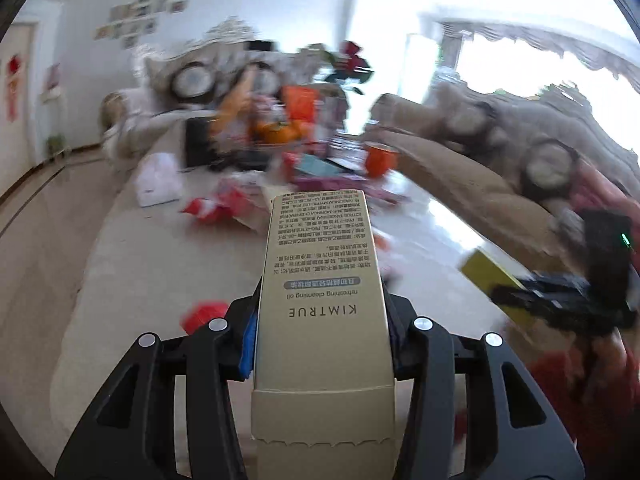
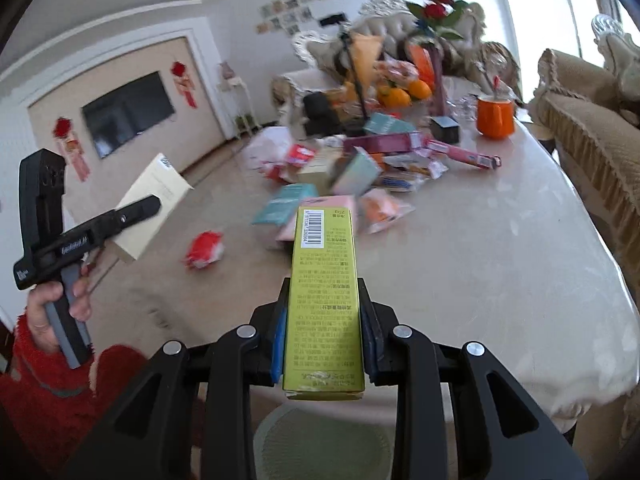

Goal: Collect trash
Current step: 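Carry both boxes over the wastebasket and open both tools to drop them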

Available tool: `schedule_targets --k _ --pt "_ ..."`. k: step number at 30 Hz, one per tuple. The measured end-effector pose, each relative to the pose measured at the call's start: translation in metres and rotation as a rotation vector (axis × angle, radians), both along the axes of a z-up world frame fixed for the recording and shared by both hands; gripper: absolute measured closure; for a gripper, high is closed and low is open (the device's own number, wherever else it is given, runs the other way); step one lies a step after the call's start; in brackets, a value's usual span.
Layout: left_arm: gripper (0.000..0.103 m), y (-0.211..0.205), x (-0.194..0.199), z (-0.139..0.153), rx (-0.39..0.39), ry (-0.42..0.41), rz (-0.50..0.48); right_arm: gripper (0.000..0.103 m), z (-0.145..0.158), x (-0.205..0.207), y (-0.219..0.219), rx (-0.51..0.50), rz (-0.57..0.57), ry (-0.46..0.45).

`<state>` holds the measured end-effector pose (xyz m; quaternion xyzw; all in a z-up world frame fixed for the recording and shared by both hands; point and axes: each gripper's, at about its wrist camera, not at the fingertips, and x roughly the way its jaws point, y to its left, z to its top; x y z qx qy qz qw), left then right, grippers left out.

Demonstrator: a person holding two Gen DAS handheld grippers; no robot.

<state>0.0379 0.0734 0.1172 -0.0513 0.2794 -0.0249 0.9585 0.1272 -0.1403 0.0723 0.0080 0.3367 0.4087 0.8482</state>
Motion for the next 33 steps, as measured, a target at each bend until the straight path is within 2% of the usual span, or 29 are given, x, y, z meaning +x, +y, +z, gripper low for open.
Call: schedule_targets --k 2,4,6,9,12,14,17,21,22,23,24,25,26,27,31,33 --pt "0.056 -0.021 -0.024 -0.012 -0.029 0.032 -0.076 0.075 -0.01 -0.023 -0.006 0.004 0.029 0.056" --pt "0.056 -0.04 -0.039 -0.036 -0.072 0.107 -0.146 0.075 -0.026 -0.039 -0.01 -0.011 0.044 0.122" --pt "0.056 -0.059 -0.049 -0.069 -0.071 0.207 -0.194 0.075 -0.052 -0.054 -0.012 -0.07 0.03 0.191" --pt "0.056 -0.082 -0.05 -0.138 -0.093 0.412 -0.223 0.075 -0.103 -0.061 -0.014 -0.158 -0.012 0.306" --pt "0.056 -0.095 -0.038 -0.198 -0.114 0.557 -0.242 0.075 -0.153 -0.058 -0.011 -0.236 -0.043 0.397" --pt "0.056 -0.102 -0.022 -0.232 -0.103 0.619 -0.247 0.075 -0.181 -0.054 -0.006 -0.279 -0.051 0.439" --pt "0.056 -0.106 -0.003 -0.266 -0.067 0.678 -0.226 0.075 -0.211 -0.05 0.007 -0.352 -0.053 0.456" --pt "0.052 -0.104 0.011 -0.288 -0.094 0.724 -0.192 0.075 -0.232 -0.048 0.019 -0.399 -0.049 0.461" --pt "0.038 -0.103 0.014 -0.291 -0.107 0.724 -0.182 0.074 -0.237 -0.045 0.023 -0.419 -0.05 0.453" --pt "0.03 -0.102 0.013 -0.29 -0.117 0.717 -0.172 0.072 -0.239 -0.044 0.025 -0.437 -0.055 0.447" --pt "0.018 -0.098 0.014 -0.292 -0.122 0.705 -0.144 0.063 -0.24 -0.044 0.026 -0.452 -0.066 0.441" --pt "0.013 -0.096 0.015 -0.293 -0.108 0.693 -0.123 0.056 -0.241 -0.042 0.025 -0.463 -0.088 0.434" --pt "0.011 -0.092 0.014 -0.294 -0.092 0.673 -0.107 0.039 -0.242 -0.039 0.021 -0.47 -0.118 0.426" --pt "0.008 -0.091 0.011 -0.295 -0.093 0.663 -0.101 0.03 -0.242 -0.037 0.016 -0.466 -0.13 0.426" --pt "0.008 -0.071 0.004 -0.305 -0.174 0.661 -0.054 0.03 -0.247 -0.034 0.008 -0.457 -0.152 0.448" --pt "0.008 -0.068 0.001 -0.311 -0.184 0.675 -0.044 0.03 -0.248 -0.035 0.011 -0.466 -0.151 0.442"
